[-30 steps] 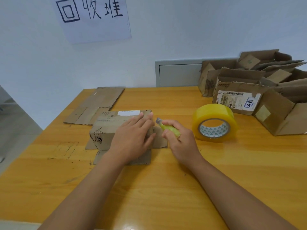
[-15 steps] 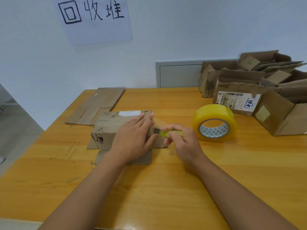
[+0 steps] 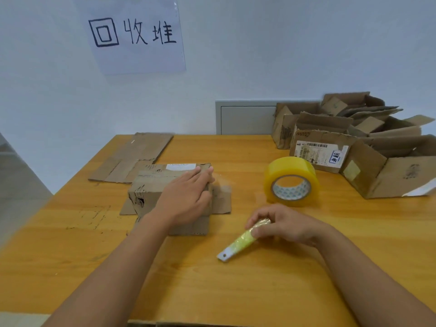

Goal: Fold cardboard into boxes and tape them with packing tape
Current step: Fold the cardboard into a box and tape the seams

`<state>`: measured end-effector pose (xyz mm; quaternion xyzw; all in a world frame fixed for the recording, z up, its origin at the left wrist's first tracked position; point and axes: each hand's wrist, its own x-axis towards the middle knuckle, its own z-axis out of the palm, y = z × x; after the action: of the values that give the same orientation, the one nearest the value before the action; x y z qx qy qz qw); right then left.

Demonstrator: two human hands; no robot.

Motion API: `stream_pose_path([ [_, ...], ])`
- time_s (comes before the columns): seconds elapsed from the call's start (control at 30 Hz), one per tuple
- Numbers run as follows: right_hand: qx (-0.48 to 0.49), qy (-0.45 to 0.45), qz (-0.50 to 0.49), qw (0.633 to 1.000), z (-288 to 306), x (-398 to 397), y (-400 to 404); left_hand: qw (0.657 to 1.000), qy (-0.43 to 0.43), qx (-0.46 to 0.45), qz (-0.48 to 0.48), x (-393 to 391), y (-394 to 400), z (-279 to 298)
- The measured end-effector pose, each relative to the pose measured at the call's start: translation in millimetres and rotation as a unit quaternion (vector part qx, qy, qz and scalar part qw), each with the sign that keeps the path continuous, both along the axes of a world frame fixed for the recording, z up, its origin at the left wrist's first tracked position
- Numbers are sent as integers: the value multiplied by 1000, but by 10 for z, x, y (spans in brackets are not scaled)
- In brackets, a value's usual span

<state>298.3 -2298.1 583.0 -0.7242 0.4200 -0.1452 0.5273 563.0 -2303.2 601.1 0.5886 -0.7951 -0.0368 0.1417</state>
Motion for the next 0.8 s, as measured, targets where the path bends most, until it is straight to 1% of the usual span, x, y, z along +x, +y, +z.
stream_pose_path([
  [0.07, -48, 77, 37, 995, -65, 55, -7, 1000, -3, 7, -3, 4, -3, 6],
  [0.13, -112, 128, 29, 985, -48, 105, -59, 1000, 3, 9, 1, 7, -1, 6],
  [0.17, -147, 117, 4, 982, -10, 144, -84, 1000, 5, 8, 1, 8, -1, 4],
  [0.27, -216, -18, -107, 970, 109, 369, -197, 1000, -2, -1, -2, 7, -12, -14],
  [0.3, -228, -44, -140, 963, 131, 477, -266, 1000, -4, -7, -2, 9, -16, -22],
  [0.33, -237, -54, -166, 956, 140, 586, -345, 1000, -5, -10, -2, 12, -21, -33],
  [0.4, -256, -33, -197, 946, 127, 772, -503, 1000, -7, -16, -4, 17, -32, -43],
  [0.5, -250, 24, -195, 948, 31, 905, -710, 1000, -6, -11, -11, 15, -52, -50],
  [0.57, -233, 38, -193, 953, -55, 902, -814, 1000, -6, -9, -13, 24, -56, -57],
  [0.6, -223, 28, -194, 955, -101, 883, -847, 1000, -10, -13, -14, 30, -54, -63],
  [0.73, -169, -87, -174, 966, -221, 784, -846, 999, -41, -32, -18, 63, -78, -113],
  [0.8, -169, -111, -168, 965, -253, 758, -839, 997, -58, -51, -24, 78, -87, -133],
])
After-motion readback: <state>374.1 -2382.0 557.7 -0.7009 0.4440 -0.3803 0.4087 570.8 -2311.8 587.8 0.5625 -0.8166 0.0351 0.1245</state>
